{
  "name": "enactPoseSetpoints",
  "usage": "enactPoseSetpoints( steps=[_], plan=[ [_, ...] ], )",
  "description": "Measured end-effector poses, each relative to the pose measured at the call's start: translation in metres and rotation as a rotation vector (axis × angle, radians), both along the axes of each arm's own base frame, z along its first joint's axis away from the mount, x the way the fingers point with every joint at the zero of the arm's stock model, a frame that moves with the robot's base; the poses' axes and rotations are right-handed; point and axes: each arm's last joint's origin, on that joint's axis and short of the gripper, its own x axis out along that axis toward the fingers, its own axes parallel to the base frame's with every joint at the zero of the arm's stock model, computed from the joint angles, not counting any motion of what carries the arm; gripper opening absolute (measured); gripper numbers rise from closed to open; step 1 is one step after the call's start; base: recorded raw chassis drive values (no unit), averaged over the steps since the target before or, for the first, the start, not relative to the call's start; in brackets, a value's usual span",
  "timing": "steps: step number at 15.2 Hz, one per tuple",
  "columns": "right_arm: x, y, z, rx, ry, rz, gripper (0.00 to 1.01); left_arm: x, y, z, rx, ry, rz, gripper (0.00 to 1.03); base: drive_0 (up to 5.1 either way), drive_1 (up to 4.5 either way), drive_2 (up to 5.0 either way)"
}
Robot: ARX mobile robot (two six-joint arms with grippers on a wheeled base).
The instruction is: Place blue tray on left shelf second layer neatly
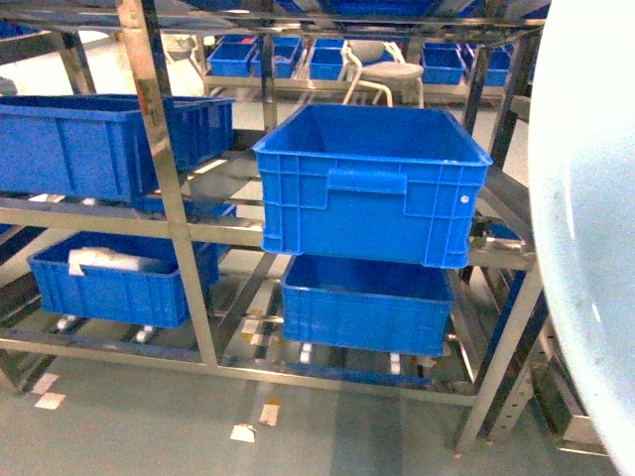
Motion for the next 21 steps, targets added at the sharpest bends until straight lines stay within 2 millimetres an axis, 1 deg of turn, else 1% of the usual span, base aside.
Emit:
enactPoseSetpoints(
  steps=[11,21],
  plan=[
    [-0.0008,0.0001,0.0006,0.0,-0.005,0.002,0.02,0.0,-0.0001,-0.0001,0.0,0.001,0.0,0.98,-1.6,-1.6,-1.6],
    [-0.0008,0.0001,0.0011,0.0,-0.01,0.001,0.02,0.0,-0.0001,0.0001,0.0,-0.002,0.0,0.98,0.0,4.32,-4.3]
  ],
)
